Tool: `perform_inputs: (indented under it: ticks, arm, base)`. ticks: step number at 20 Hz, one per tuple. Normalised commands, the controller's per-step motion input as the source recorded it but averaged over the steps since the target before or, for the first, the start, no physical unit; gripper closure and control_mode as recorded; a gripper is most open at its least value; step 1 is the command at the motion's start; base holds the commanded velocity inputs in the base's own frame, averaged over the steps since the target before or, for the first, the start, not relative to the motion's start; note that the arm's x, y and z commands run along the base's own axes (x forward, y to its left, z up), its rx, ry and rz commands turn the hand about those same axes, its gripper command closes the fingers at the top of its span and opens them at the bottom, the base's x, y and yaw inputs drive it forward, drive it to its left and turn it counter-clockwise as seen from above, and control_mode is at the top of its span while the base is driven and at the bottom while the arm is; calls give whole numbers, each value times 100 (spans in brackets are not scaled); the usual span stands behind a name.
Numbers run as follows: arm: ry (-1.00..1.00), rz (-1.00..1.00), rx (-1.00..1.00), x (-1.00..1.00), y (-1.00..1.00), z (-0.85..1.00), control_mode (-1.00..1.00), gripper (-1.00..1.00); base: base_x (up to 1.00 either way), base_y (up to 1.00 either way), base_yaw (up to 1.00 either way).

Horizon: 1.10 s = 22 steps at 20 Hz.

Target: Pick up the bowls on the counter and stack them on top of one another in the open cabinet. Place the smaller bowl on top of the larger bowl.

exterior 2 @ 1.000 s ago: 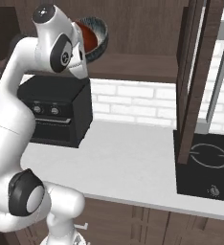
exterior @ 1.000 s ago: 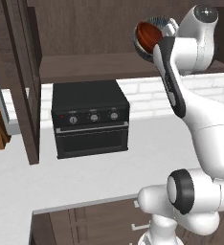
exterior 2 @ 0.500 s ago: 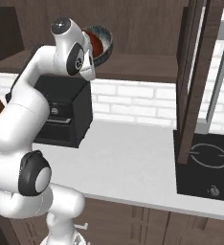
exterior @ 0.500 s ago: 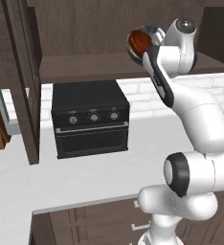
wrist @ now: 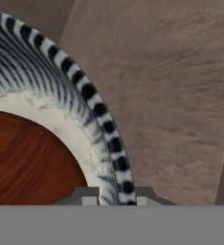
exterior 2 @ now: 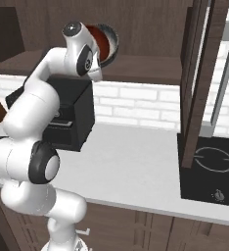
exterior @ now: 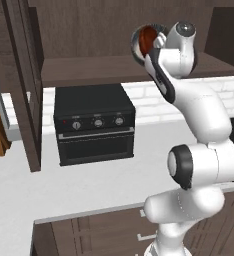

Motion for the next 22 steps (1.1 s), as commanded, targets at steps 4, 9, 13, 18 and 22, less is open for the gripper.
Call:
perform_inputs:
  ticks: [4,9,13,18,22]
  arm:
    - [0,0,0,56,2,-12,-100,-100]
    - [-1,0,0,9,0,7,-100,-100]
    - [-13,0,0,-6,0,35,-100,-100]
    - [-29,0,0,-28,0,44,-100,-100]
    - [-15,0,0,-72,0,27,-100,-100]
  base:
    - [0,0,0]
    - [0,0,0]
    - [0,0,0]
    - [0,0,0]
    - [0,0,0]
